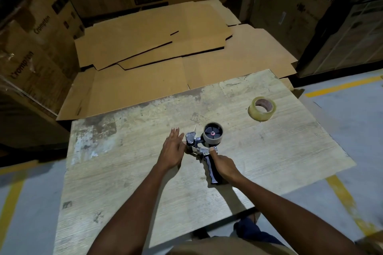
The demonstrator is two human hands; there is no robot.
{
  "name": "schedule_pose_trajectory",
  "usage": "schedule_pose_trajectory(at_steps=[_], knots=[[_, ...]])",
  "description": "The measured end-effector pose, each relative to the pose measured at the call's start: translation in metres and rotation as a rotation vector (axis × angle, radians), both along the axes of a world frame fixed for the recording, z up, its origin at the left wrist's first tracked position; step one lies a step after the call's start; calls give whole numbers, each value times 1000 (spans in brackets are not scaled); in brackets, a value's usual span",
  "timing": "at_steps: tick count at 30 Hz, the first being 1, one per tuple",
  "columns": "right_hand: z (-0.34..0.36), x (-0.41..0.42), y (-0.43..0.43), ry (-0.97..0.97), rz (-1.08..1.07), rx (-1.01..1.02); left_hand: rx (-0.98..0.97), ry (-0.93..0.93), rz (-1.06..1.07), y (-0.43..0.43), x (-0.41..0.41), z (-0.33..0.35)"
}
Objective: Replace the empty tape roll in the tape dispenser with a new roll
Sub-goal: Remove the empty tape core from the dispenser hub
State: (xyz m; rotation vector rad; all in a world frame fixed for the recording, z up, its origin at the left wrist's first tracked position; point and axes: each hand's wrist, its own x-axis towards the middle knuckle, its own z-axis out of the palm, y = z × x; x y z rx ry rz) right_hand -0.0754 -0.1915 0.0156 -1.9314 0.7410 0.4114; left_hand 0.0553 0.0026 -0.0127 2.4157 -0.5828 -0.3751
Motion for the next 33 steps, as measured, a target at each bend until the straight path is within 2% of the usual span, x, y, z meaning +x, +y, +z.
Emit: schedule_pose_trajectory(at_steps=[3, 5, 12, 16, 23, 26, 33], knots=[[-7, -2, -16, -15, 47, -209, -19, -8, 20, -1, -9, 0], [-11, -3, -28, -95, 36, -309, -26, -19, 20, -4, -15, 0], [2, -9, -57, -343, 80, -461, 54, -58, 74, -28, -50, -5], [6, -12, -69, -456, 141, -537, 48, -12, 127, -44, -69, -8], [5, -3, -93, -467, 370, -673, 175, -8, 174, -63, -78, -4], [5, 0, -99, -443, 418, -649, 209, 8, 103, -61, -66, -2], [-1, -5, -108, -416, 438, -593, 298, -36, -340, -51, -26, 22]])
